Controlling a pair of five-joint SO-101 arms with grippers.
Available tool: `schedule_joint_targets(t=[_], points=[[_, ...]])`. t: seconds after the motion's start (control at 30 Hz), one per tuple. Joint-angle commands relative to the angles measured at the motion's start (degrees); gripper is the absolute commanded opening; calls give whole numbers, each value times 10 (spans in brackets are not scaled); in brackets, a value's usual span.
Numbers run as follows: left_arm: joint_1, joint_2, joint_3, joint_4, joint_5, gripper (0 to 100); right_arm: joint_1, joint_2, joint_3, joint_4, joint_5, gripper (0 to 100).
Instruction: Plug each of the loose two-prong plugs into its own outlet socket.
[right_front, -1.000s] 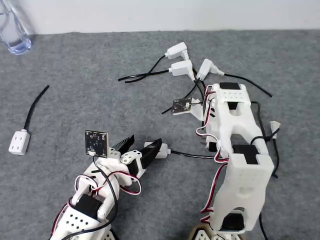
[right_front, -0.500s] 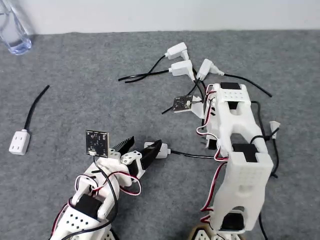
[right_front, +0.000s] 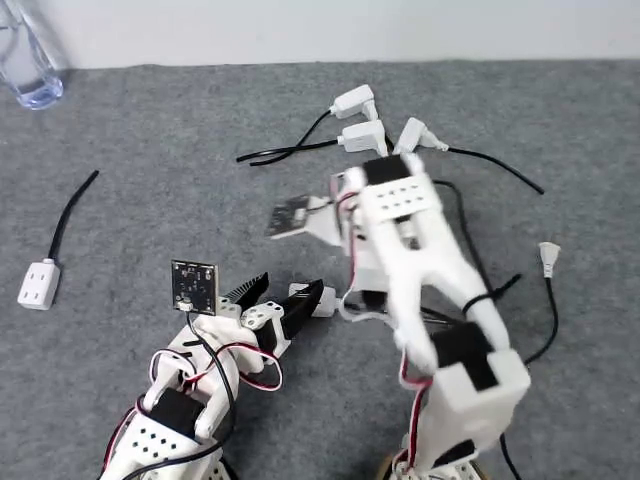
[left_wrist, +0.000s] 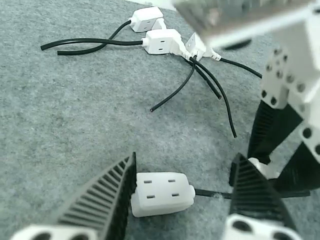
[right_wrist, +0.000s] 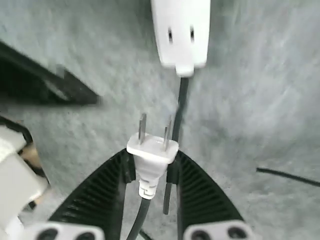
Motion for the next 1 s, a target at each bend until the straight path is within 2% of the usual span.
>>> schedule_joint_targets(t=[0.0, 0.23, 0.57, 0.97], points=[[3, 2, -3, 0, 1, 287, -42, -50, -4, 6, -35, 9], [3, 3, -3, 0, 1, 287, -67, -56, -7, -4, -74, 9], [3, 3, -3, 0, 1, 287, -69, -56, -88, 44, -107, 9], [3, 3, -3, 1, 1, 287, -137, -57, -102, 53, -122, 9]])
